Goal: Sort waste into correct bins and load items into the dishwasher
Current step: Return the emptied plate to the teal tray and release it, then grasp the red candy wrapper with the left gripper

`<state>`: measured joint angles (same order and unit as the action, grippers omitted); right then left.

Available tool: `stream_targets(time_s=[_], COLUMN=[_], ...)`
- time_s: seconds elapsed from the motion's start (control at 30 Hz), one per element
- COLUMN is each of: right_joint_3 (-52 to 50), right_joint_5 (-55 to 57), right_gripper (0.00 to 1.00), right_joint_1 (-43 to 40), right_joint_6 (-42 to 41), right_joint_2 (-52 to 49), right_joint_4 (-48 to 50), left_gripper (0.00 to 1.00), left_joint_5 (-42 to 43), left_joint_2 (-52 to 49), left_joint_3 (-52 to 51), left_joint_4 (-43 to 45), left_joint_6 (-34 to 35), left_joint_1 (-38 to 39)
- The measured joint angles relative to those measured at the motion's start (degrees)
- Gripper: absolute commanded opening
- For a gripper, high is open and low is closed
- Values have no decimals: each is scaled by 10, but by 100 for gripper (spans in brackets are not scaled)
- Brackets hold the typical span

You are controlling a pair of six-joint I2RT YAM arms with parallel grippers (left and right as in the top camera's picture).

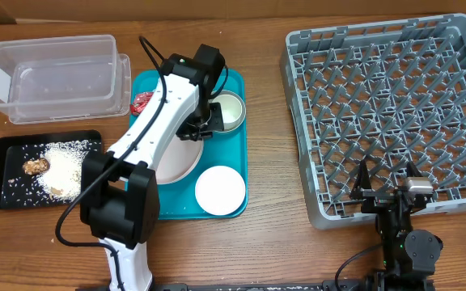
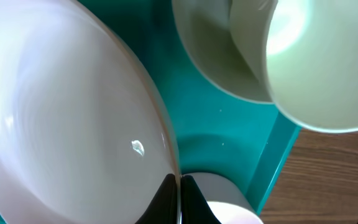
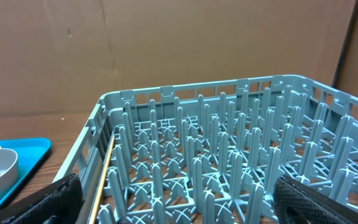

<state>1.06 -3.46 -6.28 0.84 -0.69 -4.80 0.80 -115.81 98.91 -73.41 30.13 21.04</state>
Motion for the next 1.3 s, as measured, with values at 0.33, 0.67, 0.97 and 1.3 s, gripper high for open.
stream_targets(time_s=[0.33, 0.67, 0.97, 1.3], right_joint_3=[0, 0, 0, 0], right_joint_5=[0, 0, 0, 0], right_gripper=[100, 100, 100, 100], right_joint_1=[0, 0, 0, 0], right_joint_6=[0, 0, 0, 0], right_joint_2=[0, 0, 0, 0], right_joint_4=[0, 0, 0, 0], left_gripper=[33, 40, 76, 82], left_joint_5=[0, 37, 41, -17], left_joint_2=[0, -4, -4, -22], left_joint_3=[0, 52, 189, 191], left_joint_4=[-5, -60, -18, 28], left_joint_6=[2, -22, -8, 152], left_joint_1=[6, -5, -75, -101])
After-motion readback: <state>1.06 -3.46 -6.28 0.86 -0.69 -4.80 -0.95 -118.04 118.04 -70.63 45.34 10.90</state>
